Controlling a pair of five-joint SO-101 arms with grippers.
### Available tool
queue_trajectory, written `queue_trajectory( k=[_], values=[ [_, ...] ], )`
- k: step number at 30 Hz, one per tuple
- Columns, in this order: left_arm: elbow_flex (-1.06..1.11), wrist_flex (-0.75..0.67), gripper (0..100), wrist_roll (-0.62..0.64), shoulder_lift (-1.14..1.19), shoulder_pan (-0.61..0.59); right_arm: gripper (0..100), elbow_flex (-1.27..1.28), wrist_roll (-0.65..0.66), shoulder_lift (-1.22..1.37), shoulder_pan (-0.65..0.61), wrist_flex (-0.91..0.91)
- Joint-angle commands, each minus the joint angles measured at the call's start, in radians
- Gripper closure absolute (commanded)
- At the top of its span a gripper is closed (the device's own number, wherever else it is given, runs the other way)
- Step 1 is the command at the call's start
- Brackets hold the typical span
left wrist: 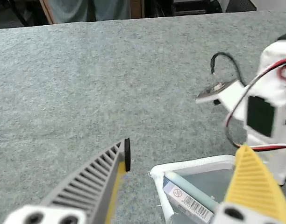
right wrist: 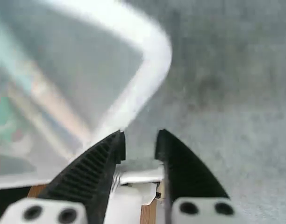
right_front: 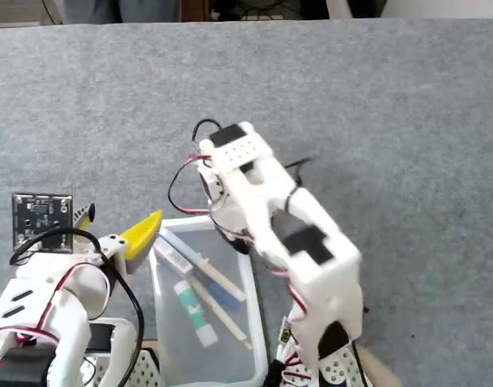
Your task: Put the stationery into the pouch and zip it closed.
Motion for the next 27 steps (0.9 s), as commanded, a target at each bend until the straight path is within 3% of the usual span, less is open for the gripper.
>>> queue_trajectory(
  k=[1, 7, 18, 22, 27],
  values=[
    [-0.005, -0.025, 64, -0.011, 0.008, -0.031, 91.2, -0.165, 0.006, 0.111, -0.003, 0.018],
    [-0.085, -0.018, 64, -0.011, 0.009, -0.036, 94.6, -0.394, 0.006, 0.196, -0.038, 0.014],
    [-0.165, 0.046, 64, -0.011, 0.014, -0.031, 94.9, -1.064, -0.003, 0.412, -0.095, 0.025],
    [-0.165, 0.046, 64, -0.011, 0.015, -0.030, 94.9, -1.006, -0.003, 0.320, -0.043, 0.026],
    [-0.156, 0.046, 64, -0.011, 0.015, -0.031, 94.9, -0.601, -0.003, 0.041, 0.046, 0.026]
  ],
)
